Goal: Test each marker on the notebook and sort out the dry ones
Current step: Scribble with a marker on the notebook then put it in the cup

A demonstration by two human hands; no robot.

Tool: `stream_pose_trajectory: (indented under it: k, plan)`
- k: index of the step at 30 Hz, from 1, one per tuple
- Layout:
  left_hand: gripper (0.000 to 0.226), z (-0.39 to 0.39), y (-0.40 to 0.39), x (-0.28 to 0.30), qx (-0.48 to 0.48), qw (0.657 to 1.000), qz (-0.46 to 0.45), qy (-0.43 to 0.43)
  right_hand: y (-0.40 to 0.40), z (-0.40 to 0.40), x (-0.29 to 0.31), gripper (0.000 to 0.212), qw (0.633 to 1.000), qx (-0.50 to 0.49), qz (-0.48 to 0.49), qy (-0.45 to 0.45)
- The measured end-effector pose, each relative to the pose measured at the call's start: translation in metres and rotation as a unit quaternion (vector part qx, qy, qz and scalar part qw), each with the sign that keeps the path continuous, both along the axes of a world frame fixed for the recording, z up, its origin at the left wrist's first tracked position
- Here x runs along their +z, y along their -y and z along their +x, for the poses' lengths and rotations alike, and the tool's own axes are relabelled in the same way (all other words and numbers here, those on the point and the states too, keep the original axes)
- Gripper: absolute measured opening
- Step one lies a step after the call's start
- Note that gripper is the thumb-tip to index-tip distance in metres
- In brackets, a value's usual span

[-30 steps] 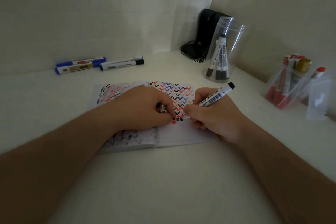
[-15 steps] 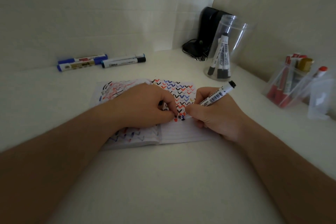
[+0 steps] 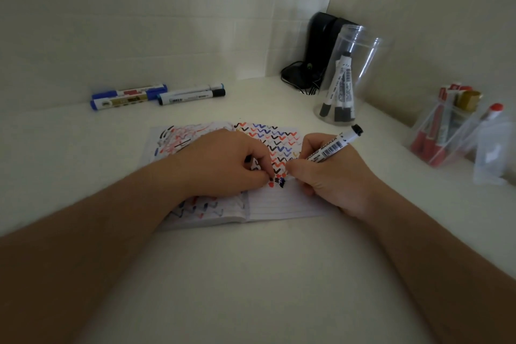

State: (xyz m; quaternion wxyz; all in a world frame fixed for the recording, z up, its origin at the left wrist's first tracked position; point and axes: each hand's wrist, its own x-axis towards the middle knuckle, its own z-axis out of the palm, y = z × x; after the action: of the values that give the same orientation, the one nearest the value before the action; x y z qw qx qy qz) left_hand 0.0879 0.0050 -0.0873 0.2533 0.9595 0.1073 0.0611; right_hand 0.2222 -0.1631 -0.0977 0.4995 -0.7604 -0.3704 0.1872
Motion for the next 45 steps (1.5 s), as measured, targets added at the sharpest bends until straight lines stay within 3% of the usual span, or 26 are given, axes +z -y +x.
stream_pose_trajectory:
  k: [3,6,11,12,14,18,24,27,35,41,45]
  plan:
    - [0.021,-0.001,0.001,0.002,0.006,1.000,-0.002,-0.009,-0.002,0.000,0.000,0.032,1.000,0.002,0.004,-0.007]
    - [0.021,-0.004,-0.002,0.003,0.014,0.999,-0.050,-0.007,0.001,0.006,0.005,0.034,0.984,0.005,0.107,-0.143]
    - [0.020,-0.004,-0.008,0.004,0.001,0.995,-0.085,0.054,0.012,0.020,0.010,0.007,0.937,0.095,0.183,-0.281]
    - [0.021,-0.004,-0.008,0.004,0.003,0.995,-0.087,0.055,0.012,0.022,0.011,0.009,0.928,0.107,0.186,-0.304]
    - [0.022,-0.004,-0.009,0.005,0.006,0.995,-0.088,0.055,0.013,0.025,0.011,0.033,0.912,0.120,0.194,-0.342]
    - [0.021,-0.005,-0.004,0.008,0.008,0.995,-0.076,0.063,0.012,0.026,0.008,0.040,0.922,0.114,0.184,-0.322]
    - [0.021,-0.005,-0.002,0.009,-0.007,0.996,-0.065,0.063,0.009,0.023,0.007,0.009,0.932,0.103,0.172,-0.303]
    - [0.019,-0.005,-0.001,0.009,-0.010,0.996,-0.057,0.063,0.008,0.020,0.006,0.004,0.947,0.083,0.158,-0.268]
    - [0.008,-0.005,0.008,0.010,-0.015,0.994,-0.056,0.093,0.008,0.018,0.008,0.020,0.951,0.059,0.167,-0.253]
    - [0.009,-0.001,0.025,0.007,-0.015,0.992,0.019,0.122,0.010,0.016,0.012,0.025,0.951,0.052,0.160,-0.259]
    - [0.008,0.000,0.036,0.010,-0.008,0.992,-0.009,0.125,0.009,0.010,0.014,0.031,0.959,0.014,0.147,-0.241]
